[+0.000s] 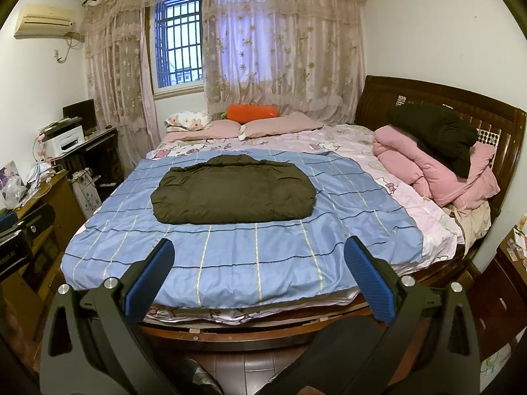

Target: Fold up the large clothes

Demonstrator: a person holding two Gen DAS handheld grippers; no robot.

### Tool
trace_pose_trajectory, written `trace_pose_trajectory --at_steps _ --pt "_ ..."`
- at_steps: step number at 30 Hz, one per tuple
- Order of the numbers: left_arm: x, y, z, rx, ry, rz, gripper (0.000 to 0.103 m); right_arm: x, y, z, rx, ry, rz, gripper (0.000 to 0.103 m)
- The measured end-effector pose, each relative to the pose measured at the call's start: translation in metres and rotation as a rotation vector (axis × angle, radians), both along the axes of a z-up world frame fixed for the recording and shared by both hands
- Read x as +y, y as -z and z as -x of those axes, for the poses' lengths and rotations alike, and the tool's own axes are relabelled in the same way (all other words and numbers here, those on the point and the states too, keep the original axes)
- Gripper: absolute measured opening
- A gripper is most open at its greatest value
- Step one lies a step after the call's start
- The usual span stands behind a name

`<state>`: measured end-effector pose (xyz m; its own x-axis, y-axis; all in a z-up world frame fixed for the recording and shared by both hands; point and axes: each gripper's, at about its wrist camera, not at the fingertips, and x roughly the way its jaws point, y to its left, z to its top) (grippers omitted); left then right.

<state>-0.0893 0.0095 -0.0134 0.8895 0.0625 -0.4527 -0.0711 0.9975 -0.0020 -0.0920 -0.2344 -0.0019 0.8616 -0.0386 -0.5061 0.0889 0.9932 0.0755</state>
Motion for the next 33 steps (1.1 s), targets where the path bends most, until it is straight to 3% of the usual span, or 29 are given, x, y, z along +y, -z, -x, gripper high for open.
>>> trace_pose_trajectory --at_steps 33 --pt "0.0023 0.0 0.0005 0.005 0.0 0.0 0.101 0.0032 0.0023 0.0015 -0.001 0.0 0.0 0.102"
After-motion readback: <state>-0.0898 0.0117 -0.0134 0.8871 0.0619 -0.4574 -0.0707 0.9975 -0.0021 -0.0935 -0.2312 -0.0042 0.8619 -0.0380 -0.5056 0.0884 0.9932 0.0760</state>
